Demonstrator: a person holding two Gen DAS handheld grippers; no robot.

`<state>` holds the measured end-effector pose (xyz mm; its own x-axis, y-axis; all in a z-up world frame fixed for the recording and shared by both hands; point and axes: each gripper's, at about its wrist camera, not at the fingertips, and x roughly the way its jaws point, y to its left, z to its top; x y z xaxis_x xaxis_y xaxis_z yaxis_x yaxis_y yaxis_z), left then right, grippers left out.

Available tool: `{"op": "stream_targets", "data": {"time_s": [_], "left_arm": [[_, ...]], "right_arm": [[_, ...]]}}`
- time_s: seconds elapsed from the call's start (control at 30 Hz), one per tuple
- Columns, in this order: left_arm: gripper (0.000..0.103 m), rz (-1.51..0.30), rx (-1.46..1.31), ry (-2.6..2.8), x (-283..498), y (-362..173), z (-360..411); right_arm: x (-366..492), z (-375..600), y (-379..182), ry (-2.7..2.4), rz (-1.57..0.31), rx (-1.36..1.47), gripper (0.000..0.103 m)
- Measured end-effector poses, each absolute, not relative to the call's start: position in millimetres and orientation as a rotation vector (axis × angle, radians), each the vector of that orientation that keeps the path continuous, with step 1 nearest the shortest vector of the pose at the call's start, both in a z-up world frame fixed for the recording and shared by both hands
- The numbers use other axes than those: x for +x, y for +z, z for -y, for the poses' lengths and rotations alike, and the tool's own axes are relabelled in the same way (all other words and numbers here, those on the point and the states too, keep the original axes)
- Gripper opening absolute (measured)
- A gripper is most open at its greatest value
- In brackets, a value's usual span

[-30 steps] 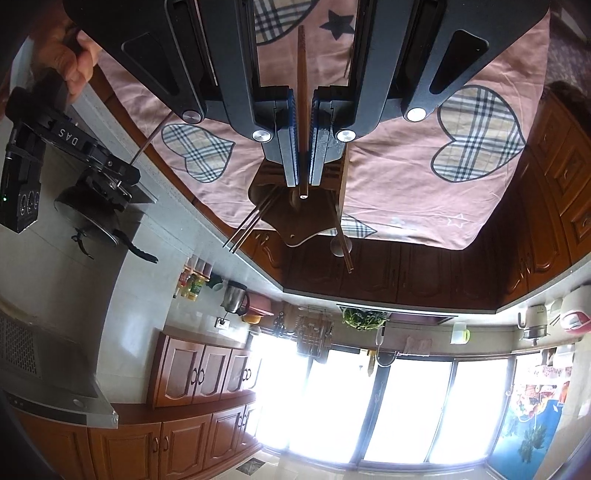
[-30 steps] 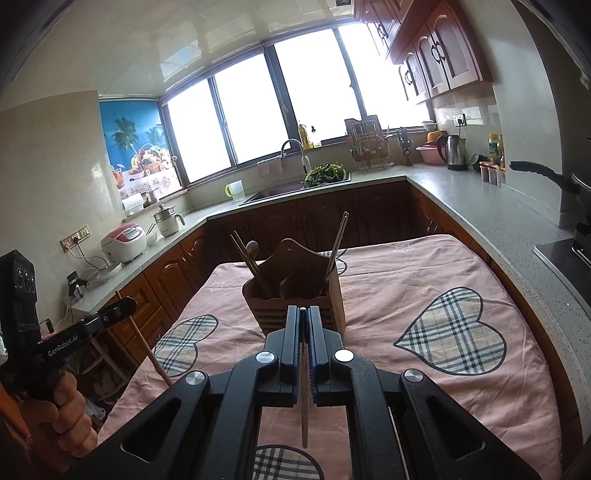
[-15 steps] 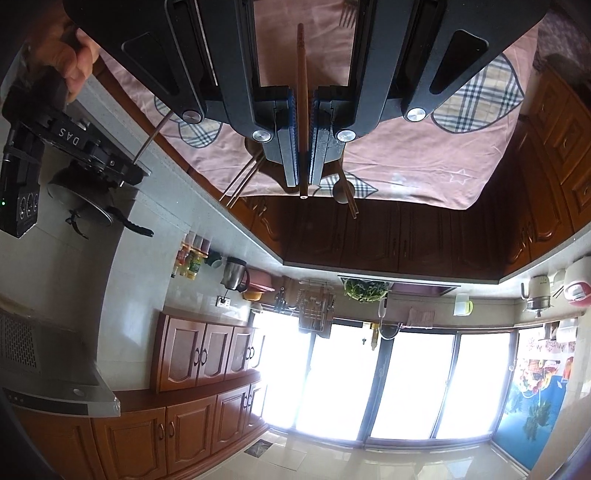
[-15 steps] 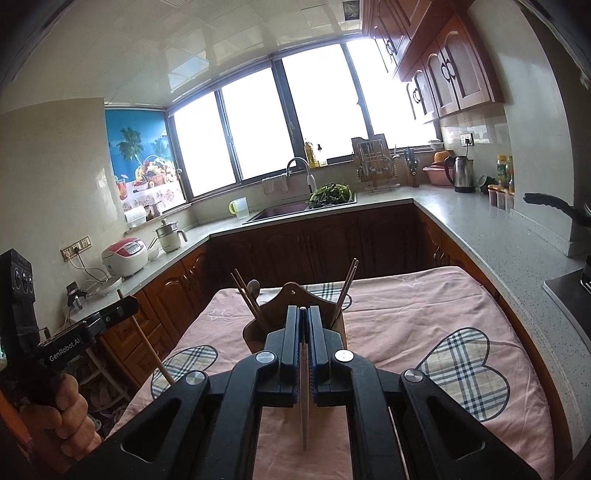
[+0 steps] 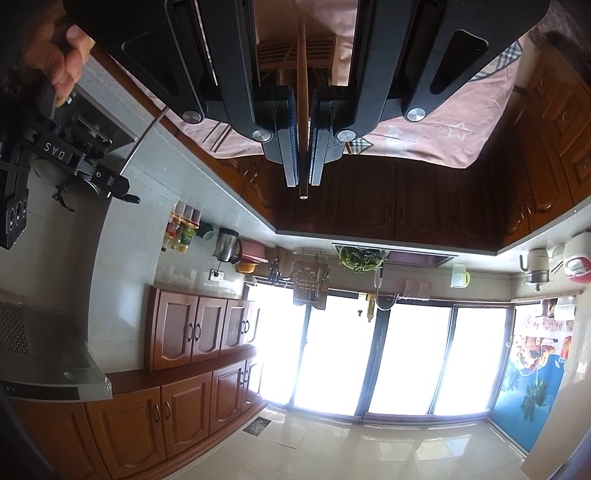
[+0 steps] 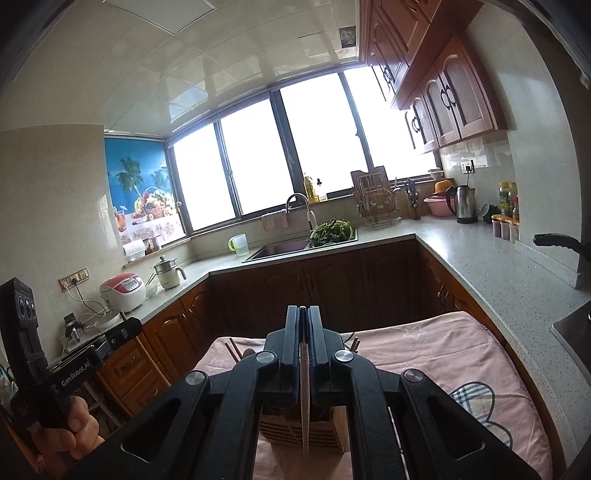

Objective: Organize utensils
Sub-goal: 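Lower the wooden chopstick into the holder and open the left tool while the right tool releases its metal chopsticks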

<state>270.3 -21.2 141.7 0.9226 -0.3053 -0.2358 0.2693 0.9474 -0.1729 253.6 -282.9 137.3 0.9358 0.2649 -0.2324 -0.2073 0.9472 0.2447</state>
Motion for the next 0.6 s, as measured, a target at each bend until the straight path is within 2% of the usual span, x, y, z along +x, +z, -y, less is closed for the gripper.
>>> {"op": "stream_targets", "data": {"time_s": [0.33,0.6], "left_arm": [[0.004,-0.226,-0.183,-0.248,310.7,146.7,16.1],[0.004,-0.262,-0.227,-0.214,347.7,123.8,16.1]], "right_arm": [[288.9,288.3,140.7,0.215,-0.220,0.250,0.004],[315.6,285.6,125.7,0.204,-0.228,0.249,0.004]]}}
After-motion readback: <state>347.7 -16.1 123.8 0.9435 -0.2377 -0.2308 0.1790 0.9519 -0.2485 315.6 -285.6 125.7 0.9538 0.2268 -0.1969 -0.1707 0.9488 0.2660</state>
